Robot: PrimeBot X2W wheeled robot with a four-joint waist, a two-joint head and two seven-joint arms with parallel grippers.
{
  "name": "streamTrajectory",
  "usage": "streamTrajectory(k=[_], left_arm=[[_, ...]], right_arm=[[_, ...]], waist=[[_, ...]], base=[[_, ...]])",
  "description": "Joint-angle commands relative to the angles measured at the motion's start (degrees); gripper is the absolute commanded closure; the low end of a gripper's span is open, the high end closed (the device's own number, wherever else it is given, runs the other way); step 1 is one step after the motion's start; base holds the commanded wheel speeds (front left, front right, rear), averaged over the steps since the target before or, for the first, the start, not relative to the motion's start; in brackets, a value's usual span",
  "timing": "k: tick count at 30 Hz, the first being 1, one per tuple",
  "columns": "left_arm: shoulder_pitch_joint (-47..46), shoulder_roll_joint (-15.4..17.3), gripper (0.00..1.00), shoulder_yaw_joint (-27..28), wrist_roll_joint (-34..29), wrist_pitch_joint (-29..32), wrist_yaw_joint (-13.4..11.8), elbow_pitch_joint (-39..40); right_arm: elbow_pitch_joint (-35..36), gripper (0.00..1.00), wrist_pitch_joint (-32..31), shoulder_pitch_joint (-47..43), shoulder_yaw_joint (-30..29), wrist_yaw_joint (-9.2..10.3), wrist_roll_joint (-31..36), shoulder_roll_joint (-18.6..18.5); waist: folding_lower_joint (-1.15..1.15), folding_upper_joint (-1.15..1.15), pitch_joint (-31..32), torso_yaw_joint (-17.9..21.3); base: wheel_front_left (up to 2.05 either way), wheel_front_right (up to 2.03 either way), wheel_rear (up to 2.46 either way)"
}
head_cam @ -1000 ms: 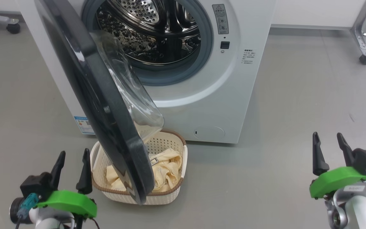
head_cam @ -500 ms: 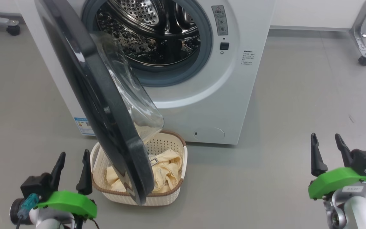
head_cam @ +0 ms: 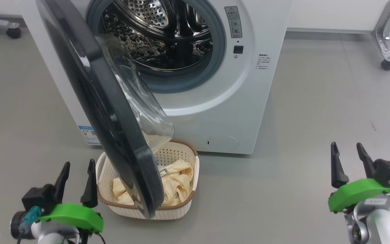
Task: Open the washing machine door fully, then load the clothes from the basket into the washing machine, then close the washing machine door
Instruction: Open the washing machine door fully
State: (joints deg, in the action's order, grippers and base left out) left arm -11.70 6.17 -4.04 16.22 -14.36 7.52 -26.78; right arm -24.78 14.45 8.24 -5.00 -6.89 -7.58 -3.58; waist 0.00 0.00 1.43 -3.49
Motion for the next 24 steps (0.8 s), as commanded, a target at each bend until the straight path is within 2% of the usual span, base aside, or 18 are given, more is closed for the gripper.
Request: streamTrajectory(k=[1,2,3,17,20,24], left_arm=[[-2.06,1.57,0.22,1.85,0.35,-0.63,-0.03,1.93],[-2.0,1.6,0.81,1.73,0.3,-0.63,-0.03,2.0],[-1.95,1.69,1.0,1.53,0.17,-0.63,-0.03,2.21],[-1.86,3.78,1.0,3.22,0.02,-0.63,-0.12,9.04],[-1.89,4.75,1.0,3.53,-0.83,-0.55,-0.78,11.3],[-2.05,5.79,1.0,4.07,-1.18,2.03,-2.24,18.37]], right_arm=[[1.54,0.0,0.55,1.84,1.44,-0.59,-0.19,-1.15],[1.52,0.0,0.55,1.82,1.44,-0.59,-0.22,-1.14],[1.53,0.0,0.55,1.77,1.45,-0.59,-0.23,-1.12],[1.15,0.0,0.55,1.65,2.24,-0.59,-0.92,-1.17],[1.18,0.0,0.55,1.53,2.39,-0.59,-1.01,-1.2],[1.32,0.0,0.55,1.27,2.39,-0.59,-1.14,-1.3]], waist=[[0.0,0.0,0.01,0.0],[0.0,0.0,0.01,-0.01],[0.0,0.0,0.01,-0.01],[0.0,0.0,0.12,-0.12],[0.0,0.0,0.23,-0.12],[0.0,0.0,0.24,-0.21]], base=[[0.0,0.0,0.0],[0.0,0.0,0.0],[0.0,0.0,0.0],[0.0,0.0,0.0],[0.0,0.0,0.0],[0.0,0.0,0.0]])
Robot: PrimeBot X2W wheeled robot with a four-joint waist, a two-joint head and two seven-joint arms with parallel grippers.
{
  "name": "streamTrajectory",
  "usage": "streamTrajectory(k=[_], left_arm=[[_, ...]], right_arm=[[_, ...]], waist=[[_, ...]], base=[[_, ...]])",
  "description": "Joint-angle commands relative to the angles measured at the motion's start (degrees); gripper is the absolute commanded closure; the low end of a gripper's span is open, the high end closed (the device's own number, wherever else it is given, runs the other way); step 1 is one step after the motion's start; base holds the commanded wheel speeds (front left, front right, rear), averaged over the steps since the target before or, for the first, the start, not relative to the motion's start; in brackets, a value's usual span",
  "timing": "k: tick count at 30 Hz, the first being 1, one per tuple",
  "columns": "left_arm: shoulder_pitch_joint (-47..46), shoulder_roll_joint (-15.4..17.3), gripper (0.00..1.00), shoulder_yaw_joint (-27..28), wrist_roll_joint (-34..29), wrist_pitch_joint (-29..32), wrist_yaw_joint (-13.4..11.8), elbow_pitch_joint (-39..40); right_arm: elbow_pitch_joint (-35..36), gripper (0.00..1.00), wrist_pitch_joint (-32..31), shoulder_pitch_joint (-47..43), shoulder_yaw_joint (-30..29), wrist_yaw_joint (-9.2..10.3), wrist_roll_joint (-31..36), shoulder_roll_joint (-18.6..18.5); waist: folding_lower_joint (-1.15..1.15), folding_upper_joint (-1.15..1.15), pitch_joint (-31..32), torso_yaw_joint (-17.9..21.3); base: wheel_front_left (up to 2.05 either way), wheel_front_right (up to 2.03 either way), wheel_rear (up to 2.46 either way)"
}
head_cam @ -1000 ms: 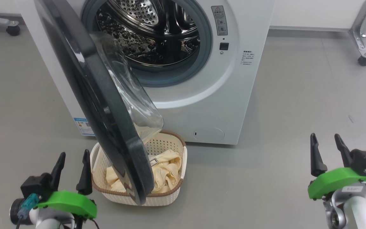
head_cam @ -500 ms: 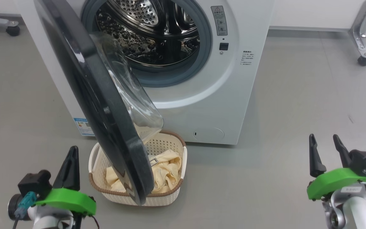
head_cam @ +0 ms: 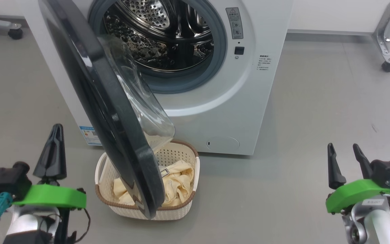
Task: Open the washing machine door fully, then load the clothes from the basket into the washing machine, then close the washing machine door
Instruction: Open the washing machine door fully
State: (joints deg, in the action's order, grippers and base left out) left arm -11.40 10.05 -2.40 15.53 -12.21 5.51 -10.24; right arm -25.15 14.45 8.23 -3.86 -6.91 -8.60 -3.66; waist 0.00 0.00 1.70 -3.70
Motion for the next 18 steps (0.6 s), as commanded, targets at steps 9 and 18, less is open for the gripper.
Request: streamTrajectory(k=[9,18], left_arm=[[-4.28,4.62,1.0,3.07,-1.83,10.89,-3.66,23.01],[-9.35,2.41,1.0,-6.18,-3.33,21.92,-3.16,37.94]], right_arm=[[1.81,0.0,0.55,1.27,1.65,-0.58,-0.28,-1.13],[1.6,0.0,0.55,1.18,2.38,-0.58,-0.25,-1.11]], waist=[[0.0,0.0,-0.18,0.33],[0.0,0.0,0.11,1.18]], base=[[0.0,0.0,0.0],[0.0,0.0,0.0]])
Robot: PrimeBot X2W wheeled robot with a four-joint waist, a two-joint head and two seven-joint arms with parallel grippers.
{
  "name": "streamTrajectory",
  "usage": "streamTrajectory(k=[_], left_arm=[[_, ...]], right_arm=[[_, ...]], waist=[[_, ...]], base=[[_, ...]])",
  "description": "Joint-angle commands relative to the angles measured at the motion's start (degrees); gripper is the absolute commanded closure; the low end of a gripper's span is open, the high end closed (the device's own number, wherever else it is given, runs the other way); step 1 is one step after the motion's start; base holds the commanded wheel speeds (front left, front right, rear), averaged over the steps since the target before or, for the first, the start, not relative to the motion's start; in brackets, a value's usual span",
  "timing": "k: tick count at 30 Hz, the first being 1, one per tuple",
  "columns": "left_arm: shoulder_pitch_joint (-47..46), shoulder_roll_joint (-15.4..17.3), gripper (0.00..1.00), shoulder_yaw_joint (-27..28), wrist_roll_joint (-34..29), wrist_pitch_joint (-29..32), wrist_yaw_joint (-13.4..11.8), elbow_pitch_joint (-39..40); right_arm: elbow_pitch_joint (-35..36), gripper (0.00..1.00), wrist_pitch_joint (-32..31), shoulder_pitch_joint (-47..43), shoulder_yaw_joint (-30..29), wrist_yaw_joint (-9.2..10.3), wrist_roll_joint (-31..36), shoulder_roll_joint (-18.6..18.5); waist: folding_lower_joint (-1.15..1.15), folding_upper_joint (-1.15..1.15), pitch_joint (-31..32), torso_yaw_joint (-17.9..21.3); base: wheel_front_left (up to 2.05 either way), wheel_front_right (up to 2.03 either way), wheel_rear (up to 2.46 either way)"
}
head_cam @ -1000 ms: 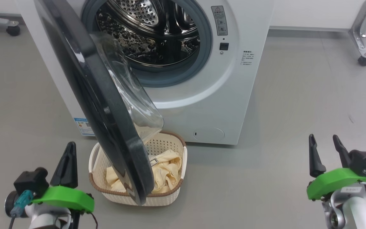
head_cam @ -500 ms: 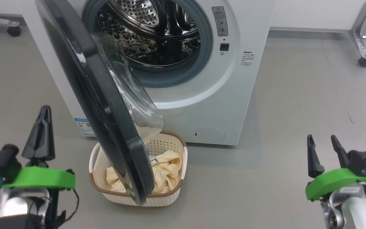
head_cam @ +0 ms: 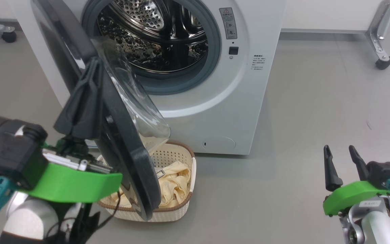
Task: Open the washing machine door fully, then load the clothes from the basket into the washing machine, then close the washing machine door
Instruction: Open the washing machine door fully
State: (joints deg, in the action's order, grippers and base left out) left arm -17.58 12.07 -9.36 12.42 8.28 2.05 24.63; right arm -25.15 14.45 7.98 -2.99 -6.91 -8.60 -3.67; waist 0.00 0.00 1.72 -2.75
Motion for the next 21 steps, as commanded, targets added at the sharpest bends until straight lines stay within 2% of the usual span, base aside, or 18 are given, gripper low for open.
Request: streamTrajectory(k=[1,10,21], left_arm=[[-3.42,-0.09,1.0,-0.47,-0.01,2.49,0.49,4.11],[-2.16,-3.43,1.0,-9.96,2.05,9.0,1.58,8.34],[2.47,-6.14,1.0,-20.52,3.96,7.91,2.82,1.08]], right_arm=[[1.58,0.0,0.55,1.43,1.63,-0.58,-0.28,-1.13],[1.6,0.0,0.55,1.31,2.27,-0.58,-0.5,-1.23],[1.79,0.0,0.55,1.37,2.49,-0.58,-0.7,-1.63]], waist=[[0.0,0.0,0.13,0.42],[0.0,0.0,0.12,1.73],[0.0,0.0,-0.43,2.51]], base=[[0.0,0.0,0.0],[0.0,0.0,0.0],[0.0,0.0,0.0]])
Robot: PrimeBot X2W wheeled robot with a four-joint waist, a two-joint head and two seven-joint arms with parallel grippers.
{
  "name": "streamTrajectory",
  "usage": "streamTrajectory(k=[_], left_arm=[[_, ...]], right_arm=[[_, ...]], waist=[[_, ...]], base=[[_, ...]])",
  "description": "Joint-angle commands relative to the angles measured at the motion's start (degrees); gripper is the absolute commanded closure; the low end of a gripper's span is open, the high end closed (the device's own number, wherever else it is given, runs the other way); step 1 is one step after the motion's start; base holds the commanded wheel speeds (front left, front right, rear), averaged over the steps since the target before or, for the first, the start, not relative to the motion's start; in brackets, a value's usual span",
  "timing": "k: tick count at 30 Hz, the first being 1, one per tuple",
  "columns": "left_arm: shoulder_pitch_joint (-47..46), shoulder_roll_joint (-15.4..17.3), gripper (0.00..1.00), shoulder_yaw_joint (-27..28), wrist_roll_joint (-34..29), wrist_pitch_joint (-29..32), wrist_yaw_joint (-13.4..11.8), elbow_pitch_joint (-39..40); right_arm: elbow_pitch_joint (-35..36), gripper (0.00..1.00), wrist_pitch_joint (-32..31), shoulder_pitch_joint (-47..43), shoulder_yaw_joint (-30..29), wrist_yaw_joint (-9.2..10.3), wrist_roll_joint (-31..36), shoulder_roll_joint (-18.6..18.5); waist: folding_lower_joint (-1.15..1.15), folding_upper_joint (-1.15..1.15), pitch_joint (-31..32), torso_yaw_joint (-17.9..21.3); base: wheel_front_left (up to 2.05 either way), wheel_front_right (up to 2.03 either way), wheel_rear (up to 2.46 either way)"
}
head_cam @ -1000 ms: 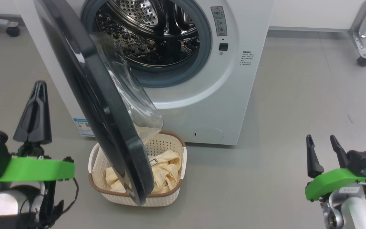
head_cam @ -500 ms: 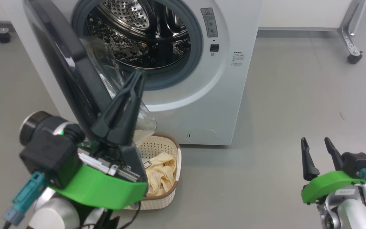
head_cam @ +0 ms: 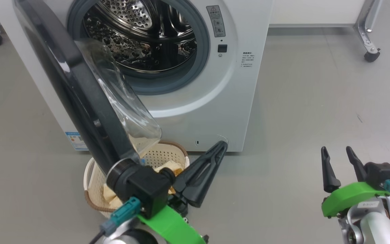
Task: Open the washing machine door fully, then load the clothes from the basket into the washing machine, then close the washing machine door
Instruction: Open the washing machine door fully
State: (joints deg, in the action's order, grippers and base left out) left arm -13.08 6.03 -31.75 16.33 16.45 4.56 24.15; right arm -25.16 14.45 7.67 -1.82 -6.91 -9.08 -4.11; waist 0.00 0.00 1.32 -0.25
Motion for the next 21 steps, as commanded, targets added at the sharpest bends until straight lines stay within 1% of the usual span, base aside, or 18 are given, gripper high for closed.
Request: streamTrajectory(k=[1,9,17,21], left_arm=[[-1.89,-0.16,1.0,1.08,-0.1,-0.65,0.45,0.47],[-0.46,-0.24,1.0,-4.09,-1.36,-3.67,1.2,-7.6],[2.01,0.24,1.0,-6.27,-2.97,-5.04,0.16,-12.3],[2.18,0.52,1.0,-6.16,-3.73,-6.65,-0.5,-15.1]], right_arm=[[1.82,0.0,0.55,1.72,1.33,-0.58,-0.19,-1.19],[1.99,0.0,0.55,1.78,1.6,-0.58,-0.25,-1.37],[2.14,0.0,0.55,1.62,1.52,-0.58,-0.33,-1.61],[2.06,0.0,0.55,1.79,1.73,-0.58,-0.44,-1.69]], waist=[[0.0,0.0,-0.07,0.04],[0.0,0.0,-0.29,0.38],[0.0,0.0,-0.56,0.07],[0.0,0.0,-0.66,-0.06]], base=[[0.0,0.0,0.0],[0.0,0.0,0.0],[0.0,0.0,0.0],[0.0,0.0,0.0]])
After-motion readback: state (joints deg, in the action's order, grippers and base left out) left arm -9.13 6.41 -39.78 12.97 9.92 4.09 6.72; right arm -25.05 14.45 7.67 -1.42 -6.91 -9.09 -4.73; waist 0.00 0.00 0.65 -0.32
